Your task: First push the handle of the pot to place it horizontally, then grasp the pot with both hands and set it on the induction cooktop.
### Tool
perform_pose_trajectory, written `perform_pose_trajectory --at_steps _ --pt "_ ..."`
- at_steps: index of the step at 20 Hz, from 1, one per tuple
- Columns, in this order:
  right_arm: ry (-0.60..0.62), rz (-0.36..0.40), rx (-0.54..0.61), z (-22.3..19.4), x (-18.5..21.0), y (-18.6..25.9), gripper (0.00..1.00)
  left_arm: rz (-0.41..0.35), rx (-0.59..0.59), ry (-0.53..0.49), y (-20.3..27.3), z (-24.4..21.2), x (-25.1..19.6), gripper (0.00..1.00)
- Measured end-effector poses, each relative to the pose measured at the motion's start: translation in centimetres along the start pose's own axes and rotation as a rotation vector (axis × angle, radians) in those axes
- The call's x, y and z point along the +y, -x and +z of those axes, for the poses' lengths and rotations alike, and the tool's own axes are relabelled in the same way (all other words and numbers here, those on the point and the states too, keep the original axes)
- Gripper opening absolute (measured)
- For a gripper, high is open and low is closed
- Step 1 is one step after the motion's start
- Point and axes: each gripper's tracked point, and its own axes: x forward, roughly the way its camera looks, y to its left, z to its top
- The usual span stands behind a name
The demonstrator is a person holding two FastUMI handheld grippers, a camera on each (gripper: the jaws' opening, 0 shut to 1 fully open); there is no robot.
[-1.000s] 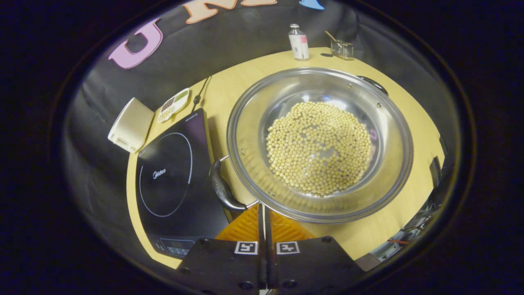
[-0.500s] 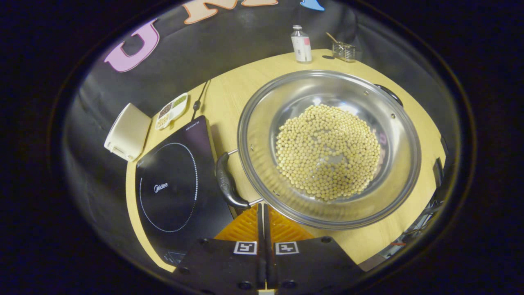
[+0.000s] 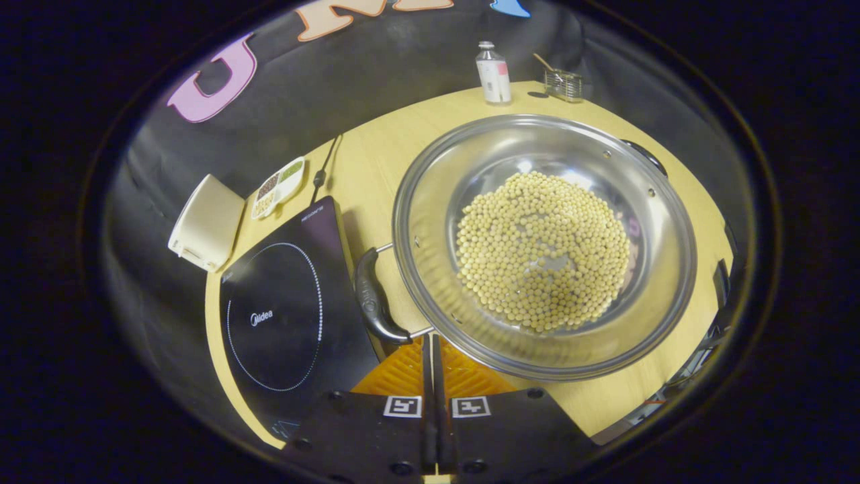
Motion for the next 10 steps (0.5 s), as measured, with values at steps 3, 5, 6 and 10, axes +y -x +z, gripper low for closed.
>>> perform_pose_trajectory --at_steps 3,5,6,10 --pt "0.018 0.018 0.019 -0.1 -0.1 0.3 0.00 -0.010 0.008 0.001 -0.4 -0.2 -0.3 0.94" --pt "0.046 0.039 0.011 0.0 -0.5 1.2 0.02 -0.018 0.010 0.000 -0.8 0.0 -0.8 0.94" --pt "0.075 0.046 0.006 -0.2 -0.7 1.6 0.04 -0.024 0.012 0.001 -1.0 0.1 -1.0 0.96" --pt "0.150 0.110 0.013 -0.8 -2.2 3.3 0.12 -0.081 0.022 0.012 -2.0 0.2 -3.4 0.96"
